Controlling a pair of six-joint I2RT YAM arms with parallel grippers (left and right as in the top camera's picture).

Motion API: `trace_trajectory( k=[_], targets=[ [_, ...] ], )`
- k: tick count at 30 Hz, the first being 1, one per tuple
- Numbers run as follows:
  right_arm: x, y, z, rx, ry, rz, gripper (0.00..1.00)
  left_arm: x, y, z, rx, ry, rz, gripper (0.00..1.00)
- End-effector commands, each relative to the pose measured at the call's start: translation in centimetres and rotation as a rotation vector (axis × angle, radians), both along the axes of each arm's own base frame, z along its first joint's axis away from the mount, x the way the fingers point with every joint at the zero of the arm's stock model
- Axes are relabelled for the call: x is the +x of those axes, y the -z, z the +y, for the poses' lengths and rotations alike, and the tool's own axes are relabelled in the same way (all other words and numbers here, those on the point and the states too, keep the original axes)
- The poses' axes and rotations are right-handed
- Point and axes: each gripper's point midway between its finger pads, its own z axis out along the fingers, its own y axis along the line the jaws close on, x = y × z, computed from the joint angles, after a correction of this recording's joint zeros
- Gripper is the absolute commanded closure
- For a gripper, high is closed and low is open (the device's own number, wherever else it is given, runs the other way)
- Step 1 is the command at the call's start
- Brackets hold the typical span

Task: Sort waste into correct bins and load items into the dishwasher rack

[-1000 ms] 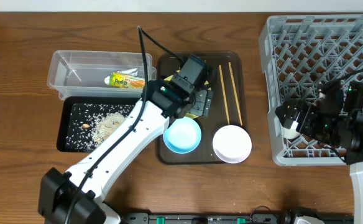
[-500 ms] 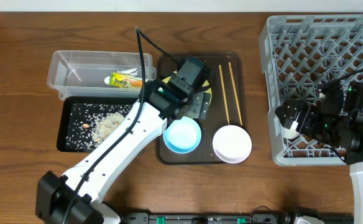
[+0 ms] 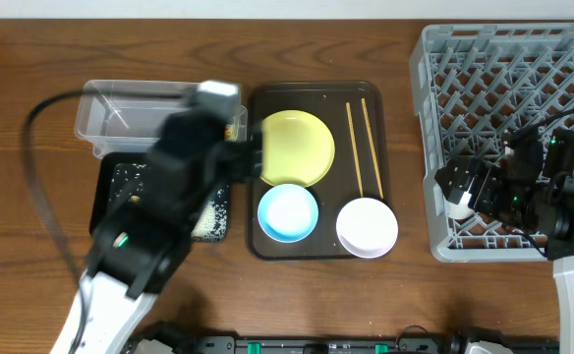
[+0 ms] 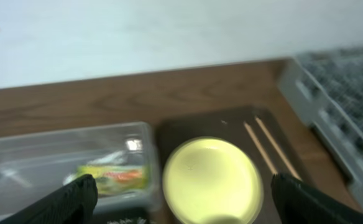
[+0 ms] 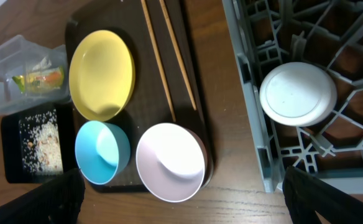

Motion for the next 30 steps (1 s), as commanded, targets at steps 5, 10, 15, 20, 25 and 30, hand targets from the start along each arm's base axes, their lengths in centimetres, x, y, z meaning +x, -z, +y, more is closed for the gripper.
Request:
trace_trajectory(
  k=[5, 10, 15, 20, 25, 30],
  targets=[
    [0.1, -0.6, 0.3, -0.006, -0.022, -0.022, 0.01, -3.4, 2.1, 5.1, -0.031, -0.060, -0.163, 0.08],
    [0.1, -0.6, 0.3, -0.006, -0.022, -0.022, 0.01, -5.6, 4.3, 7.2, -0.049, -0.117, -0.255, 0.08],
    [0.1, -0.6, 0.3, -0.006, -0.022, -0.022, 0.01, -6.7, 7.3, 8.0, -0.059, -0.140, -0.312, 0.08],
    [0.1, -0.6, 0.3, -0.006, -0.022, -0.022, 0.01, -7.3, 10.4, 8.1, -0.066, -0.142, -0.343, 0.08],
    [0.1, -0.6, 0.3, -0.006, -0.022, -0.022, 0.01, -7.7, 13.4, 8.2, -0.067, -0.141, -0.347, 0.08],
    [0.1, -0.7, 0.3, -0.006, -0.022, -0.022, 0.01, -7.6, 14.7, 7.9, -0.078, -0.127, -0.373, 0.08]
  ],
)
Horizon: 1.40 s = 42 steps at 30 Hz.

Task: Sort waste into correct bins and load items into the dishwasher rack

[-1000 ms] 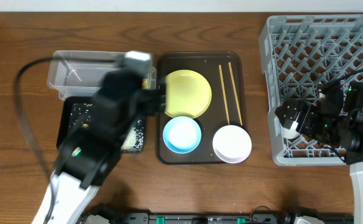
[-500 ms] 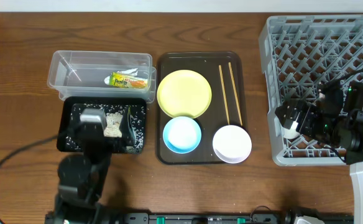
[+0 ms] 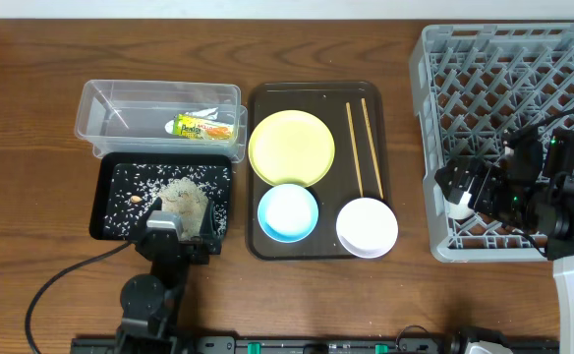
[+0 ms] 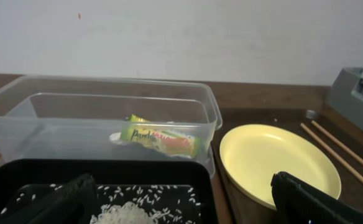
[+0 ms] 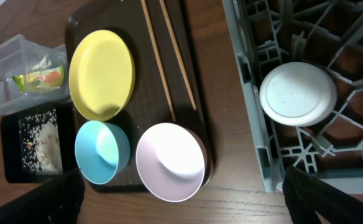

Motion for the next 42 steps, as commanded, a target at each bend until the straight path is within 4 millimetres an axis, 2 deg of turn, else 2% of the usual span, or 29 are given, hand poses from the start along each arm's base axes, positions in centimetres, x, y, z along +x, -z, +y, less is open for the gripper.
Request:
trace_trajectory(
  k=[1, 4, 5, 22, 30, 32, 33, 35, 36, 37, 39, 42],
  targets=[
    [0.1, -0.6, 0.3, -0.005, -0.022, -0.022, 0.01, 0.1, 0.2, -0.1, 0.011, 0.010, -0.030, 0.08],
    [0.1, -0.6, 0.3, -0.005, -0.022, -0.022, 0.01, 0.0, 2.5, 0.0, 0.024, 0.005, 0.051, 0.08],
    [0.1, -0.6, 0.3, -0.006, -0.022, -0.022, 0.01, 0.0, 2.6, 0.1, 0.025, -0.001, 0.055, 0.08],
    [0.1, -0.6, 0.3, -0.003, -0.020, -0.021, 0.01, 0.0, 2.7, 0.1, 0.025, -0.001, 0.057, 0.08],
    [0.8, -1.0, 0.2, 0.107, 0.153, 0.019, 0.01, 0.0, 2.7, 0.1, 0.025, -0.001, 0.057, 0.08],
    [1.7, -1.7, 0.2, 0.144, 0.201, -0.005, 0.01, 0.0, 2.7, 0.1, 0.026, -0.001, 0.057, 0.08],
    [2.2, -2.3, 0.7, 0.162, 0.166, -0.040, 0.01, 0.0, 2.7, 0.1, 0.025, -0.001, 0.057, 0.08],
    [3.0, -3.7, 3.1, 0.167, -0.013, -0.144, 0.06, 0.0, 2.7, 0.1, 0.025, -0.001, 0.057, 0.08],
    [3.2, -3.9, 4.5, 0.155, -0.093, -0.173, 0.01, 0.0, 2.7, 0.1, 0.026, -0.001, 0.057, 0.08],
    [3.3, -3.7, 5.6, 0.136, -0.145, -0.181, 0.01, 0.0, 2.7, 0.1, 0.025, -0.001, 0.057, 0.08],
    [3.1, -2.5, 8.1, 0.086, -0.223, -0.154, 0.04, 0.0, 2.7, 0.1, 0.025, -0.001, 0.057, 0.08],
    [2.9, 0.8, 11.4, -0.059, -0.321, -0.082, 0.09, 0.0, 2.7, 0.1, 0.025, -0.001, 0.057, 0.08]
  ],
)
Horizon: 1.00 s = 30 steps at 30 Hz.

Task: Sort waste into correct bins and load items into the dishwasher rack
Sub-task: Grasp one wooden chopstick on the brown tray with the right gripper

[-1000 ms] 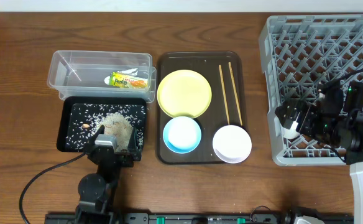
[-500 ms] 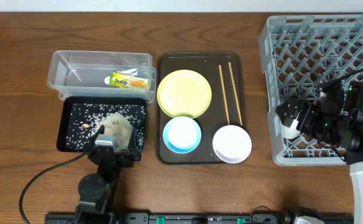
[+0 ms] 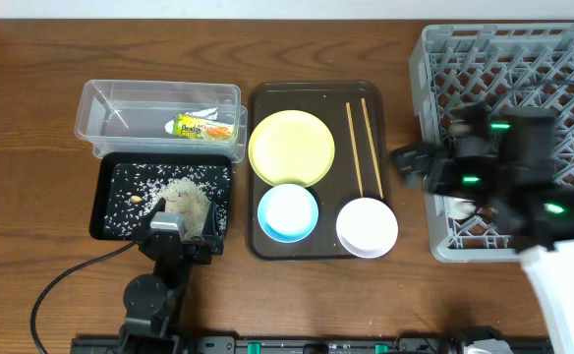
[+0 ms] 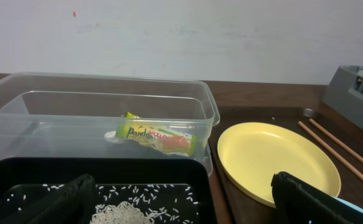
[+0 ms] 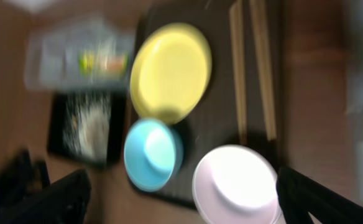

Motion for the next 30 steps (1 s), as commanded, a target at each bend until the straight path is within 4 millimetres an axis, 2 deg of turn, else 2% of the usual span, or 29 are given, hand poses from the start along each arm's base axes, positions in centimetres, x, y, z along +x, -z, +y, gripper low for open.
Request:
trace_trajectory(
  k=[1, 3, 5, 6, 11, 15, 18, 24, 26, 30],
  targets=[
    [0.2, 3.6, 3.0, -0.204, -0.097, 0.029, 0.12, -0.1, 1.6, 0.3, 0.026, -0.012, 0.047, 0.08],
    [0.9, 5.8, 4.0, -0.311, -0.108, 0.042, 0.16, -0.1, 1.6, 0.3, 0.026, -0.012, 0.047, 0.08],
    [2.5, 7.8, 3.7, -0.404, -0.062, 0.049, 0.19, -0.1, 1.7, 0.3, 0.026, -0.012, 0.047, 0.08],
    [3.3, 8.6, 3.5, -0.432, -0.038, 0.054, 0.23, -0.1, 1.6, 0.3, 0.026, -0.012, 0.047, 0.08],
    [7.2, 13.9, 2.7, -0.460, 0.043, 0.119, 0.34, -0.1, 1.6, 0.3, 0.026, -0.012, 0.047, 0.08],
    [8.5, 17.5, 4.3, -0.439, -0.065, 0.131, 0.45, -0.1, 1.6, 0.3, 0.026, -0.012, 0.047, 0.08],
    [9.0, 19.8, 4.2, -0.474, -0.066, 0.150, 0.61, -0.1, 1.7, 0.3, 0.026, -0.012, 0.047, 0.08],
    [9.8, 22.8, 4.0, -0.505, -0.044, 0.171, 0.66, -0.1, 1.6, 0.3, 0.026, -0.012, 0.047, 0.08],
    [9.8, 23.4, 4.0, -0.508, -0.045, 0.179, 0.74, -0.1, 1.7, 0.3, 0.026, -0.012, 0.047, 0.08],
    [9.9, 23.0, 3.9, -0.513, -0.050, 0.165, 0.97, -0.1, 1.6, 0.3, 0.026, -0.012, 0.047, 0.08]
  ],
)
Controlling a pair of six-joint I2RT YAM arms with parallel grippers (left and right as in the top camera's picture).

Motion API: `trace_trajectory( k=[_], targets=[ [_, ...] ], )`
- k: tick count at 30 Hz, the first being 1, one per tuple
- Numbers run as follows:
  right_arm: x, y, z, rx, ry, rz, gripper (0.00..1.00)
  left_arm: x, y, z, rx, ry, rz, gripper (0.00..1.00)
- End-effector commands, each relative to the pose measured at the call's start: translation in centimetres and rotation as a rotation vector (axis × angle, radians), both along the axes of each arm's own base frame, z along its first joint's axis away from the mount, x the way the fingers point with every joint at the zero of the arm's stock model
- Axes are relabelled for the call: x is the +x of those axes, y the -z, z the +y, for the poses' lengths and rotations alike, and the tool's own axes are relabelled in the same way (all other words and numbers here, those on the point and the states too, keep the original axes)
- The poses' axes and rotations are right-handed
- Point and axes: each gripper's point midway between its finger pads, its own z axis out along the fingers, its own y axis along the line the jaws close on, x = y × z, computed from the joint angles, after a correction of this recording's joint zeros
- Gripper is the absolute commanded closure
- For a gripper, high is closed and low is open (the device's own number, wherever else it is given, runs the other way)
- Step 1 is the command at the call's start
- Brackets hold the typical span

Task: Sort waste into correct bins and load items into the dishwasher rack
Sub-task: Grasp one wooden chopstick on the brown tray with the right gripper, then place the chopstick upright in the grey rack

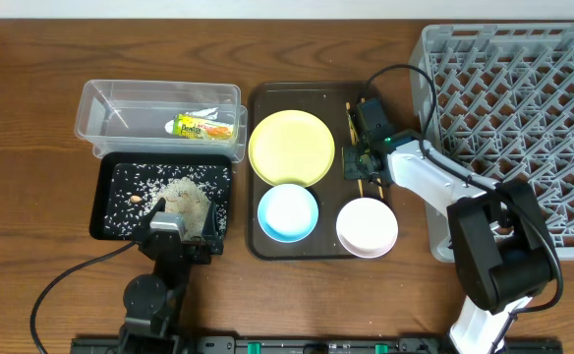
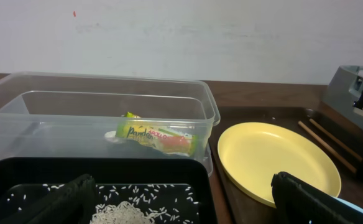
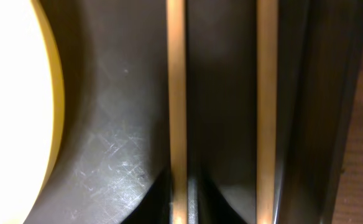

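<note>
Two wooden chopsticks (image 1: 370, 118) lie along the right side of the brown tray (image 1: 267, 98). My right gripper (image 1: 358, 165) is down on them. In the right wrist view its dark fingers (image 3: 200, 202) hug the left chopstick (image 3: 176, 93), shut on it, while the other chopstick (image 3: 266, 93) lies free. Also on the tray are a yellow plate (image 1: 291, 147), a blue bowl (image 1: 287, 212) and a white bowl (image 1: 367, 227). My left gripper (image 1: 181, 234) rests open at the black tray's near edge, its fingers (image 2: 69, 199) wide apart.
A clear bin (image 1: 110, 118) at the back left holds a green snack wrapper (image 1: 204, 126). In front of it a black tray (image 1: 120, 197) holds rice. The grey dishwasher rack (image 1: 523, 88) fills the right side, with my right arm crossing its left edge.
My right gripper was open and high near the rack's left edge, its view blurred. Now it sits low on the brown tray, shut on the left chopstick. The left arm has not moved.
First my left arm reached over the clear bin and my right gripper hung open over the rack, above a white bowl sitting there. Then the left arm rested at the front by the black tray. Later the right arm had shifted left, and now it grips a chopstick.
</note>
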Motion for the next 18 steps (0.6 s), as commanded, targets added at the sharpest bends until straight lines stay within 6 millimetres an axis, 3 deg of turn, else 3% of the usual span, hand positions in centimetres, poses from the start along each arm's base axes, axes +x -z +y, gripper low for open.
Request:
trace_trajectory(
  k=[1, 4, 11, 14, 16, 18],
  targets=[
    [0.6, -0.5, -0.1, -0.012, -0.003, -0.020, 0.99, -0.1, 1.7, 0.3, 0.026, -0.012, 0.047, 0.08],
    [1.0, -2.6, 0.1, 0.003, -0.003, -0.056, 0.99, -0.1, 1.6, 0.3, 0.026, -0.012, 0.047, 0.08],
    [2.0, -11.1, 0.0, 0.069, 0.011, -0.227, 0.99, -0.1, 1.7, 0.3, 0.026, -0.012, 0.047, 0.08],
    [1.8, -13.9, -0.1, 0.092, 0.012, -0.283, 0.99, -0.1, 1.6, 0.3, 0.026, -0.012, 0.047, 0.08],
    [1.5, -15.2, -1.4, 0.053, 0.039, -0.315, 0.99, -0.1, 1.6, 0.3, 0.026, -0.012, 0.047, 0.08],
    [1.4, -16.8, -4.1, -0.019, 0.107, -0.357, 0.99, -0.1, 1.6, 0.3, 0.026, -0.012, 0.047, 0.08]
  ],
)
